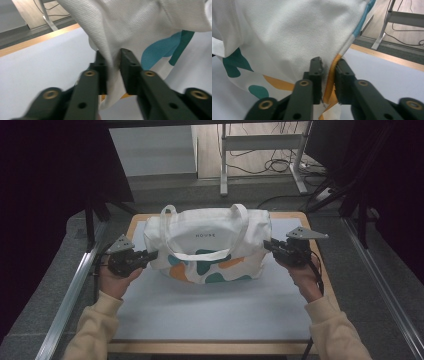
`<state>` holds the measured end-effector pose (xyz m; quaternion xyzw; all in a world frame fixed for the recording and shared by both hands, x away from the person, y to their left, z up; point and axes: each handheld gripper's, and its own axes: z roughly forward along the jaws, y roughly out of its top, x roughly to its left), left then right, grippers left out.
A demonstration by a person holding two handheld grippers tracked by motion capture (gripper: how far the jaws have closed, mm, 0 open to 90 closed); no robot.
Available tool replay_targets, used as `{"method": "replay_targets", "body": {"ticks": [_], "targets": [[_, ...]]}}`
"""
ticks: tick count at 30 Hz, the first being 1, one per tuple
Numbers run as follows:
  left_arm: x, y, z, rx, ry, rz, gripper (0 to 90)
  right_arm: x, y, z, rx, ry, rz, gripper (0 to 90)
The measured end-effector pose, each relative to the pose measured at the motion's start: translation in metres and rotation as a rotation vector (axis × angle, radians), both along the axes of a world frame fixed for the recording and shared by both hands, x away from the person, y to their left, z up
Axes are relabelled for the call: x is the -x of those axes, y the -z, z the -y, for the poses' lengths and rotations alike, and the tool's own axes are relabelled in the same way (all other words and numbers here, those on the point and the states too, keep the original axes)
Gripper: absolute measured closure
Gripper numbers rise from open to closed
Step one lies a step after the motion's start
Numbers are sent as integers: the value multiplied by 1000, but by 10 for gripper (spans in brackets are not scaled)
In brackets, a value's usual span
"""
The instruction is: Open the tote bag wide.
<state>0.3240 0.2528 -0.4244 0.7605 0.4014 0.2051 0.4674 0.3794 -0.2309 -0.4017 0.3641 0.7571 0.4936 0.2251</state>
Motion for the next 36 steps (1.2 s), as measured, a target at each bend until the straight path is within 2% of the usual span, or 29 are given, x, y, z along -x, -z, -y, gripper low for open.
{"method": "replay_targets", "body": {"ticks": [1,4,9,10,16,19,25,36], "targets": [[1,0,0,0,3,-1,841,2,-1,-1,6,-2,10,827],[3,0,-1,7,6,7,852,6,-1,-2,11,-5,33,847],[15,3,-4,18,15,28,858,15,0,1,4,-14,61,851],[19,5,-5,20,22,37,860,21,2,3,-4,-24,74,853],[28,9,-5,15,33,44,862,31,9,5,4,-40,91,856],[31,13,-4,17,42,38,865,35,15,5,25,-53,75,859],[32,23,-1,21,45,21,867,34,24,5,29,-59,50,862],[30,38,5,0,50,-16,870,32,42,0,68,-66,-1,865]]}}
